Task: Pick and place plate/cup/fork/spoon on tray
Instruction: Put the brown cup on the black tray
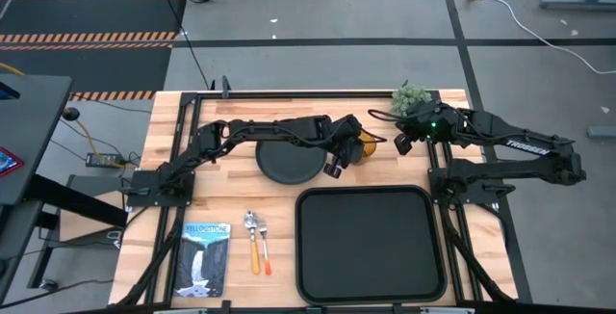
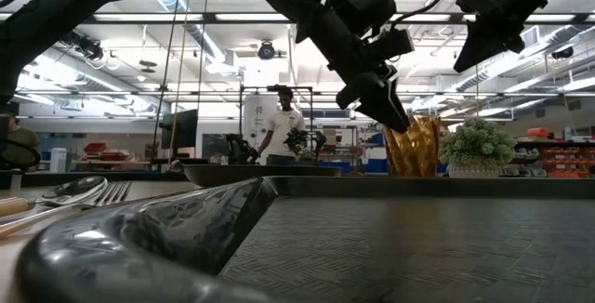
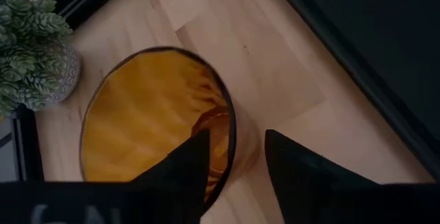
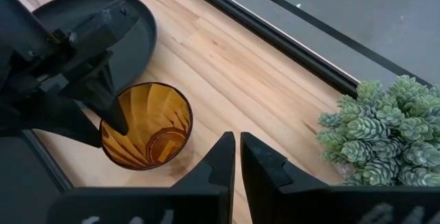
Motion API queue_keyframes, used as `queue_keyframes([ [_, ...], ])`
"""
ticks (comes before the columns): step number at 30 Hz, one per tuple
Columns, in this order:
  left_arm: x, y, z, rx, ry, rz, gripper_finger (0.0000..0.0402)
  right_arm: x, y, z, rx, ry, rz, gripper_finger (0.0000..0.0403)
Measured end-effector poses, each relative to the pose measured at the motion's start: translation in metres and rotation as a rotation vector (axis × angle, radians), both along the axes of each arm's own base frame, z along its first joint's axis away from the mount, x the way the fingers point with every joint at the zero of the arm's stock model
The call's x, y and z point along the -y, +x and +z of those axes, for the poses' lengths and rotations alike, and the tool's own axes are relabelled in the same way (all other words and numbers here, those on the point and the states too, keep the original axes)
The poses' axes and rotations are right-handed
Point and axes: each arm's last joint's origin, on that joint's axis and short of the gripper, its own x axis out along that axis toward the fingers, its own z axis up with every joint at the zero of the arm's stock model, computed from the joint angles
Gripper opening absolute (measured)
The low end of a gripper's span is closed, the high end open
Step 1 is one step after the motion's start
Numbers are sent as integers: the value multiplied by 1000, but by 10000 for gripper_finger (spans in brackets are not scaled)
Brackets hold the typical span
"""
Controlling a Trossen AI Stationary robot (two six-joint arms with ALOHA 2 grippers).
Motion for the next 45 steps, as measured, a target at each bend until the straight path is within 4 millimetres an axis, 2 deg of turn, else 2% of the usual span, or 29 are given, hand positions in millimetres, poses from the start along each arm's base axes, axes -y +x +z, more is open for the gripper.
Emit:
queue_keyframes([
  [14,4,2,4,18,-75,18,18,0,0,0,-4,-4,5,30],
  [18,3,1,9,13,-113,33,15,0,0,0,-4,-4,5,30],
  [23,4,3,29,37,-142,51,18,0,-1,0,-12,-15,17,30],
  [29,10,7,58,105,-404,110,17,1,-8,6,5,-58,-3,18],
  [33,32,9,59,84,-549,87,17,3,-13,7,4,-77,-22,5],
  [40,108,15,57,90,-476,3,17,5,-12,7,-2,-74,-34,14],
  [45,137,24,50,163,-479,-49,17,7,-7,5,6,-37,-22,11],
])
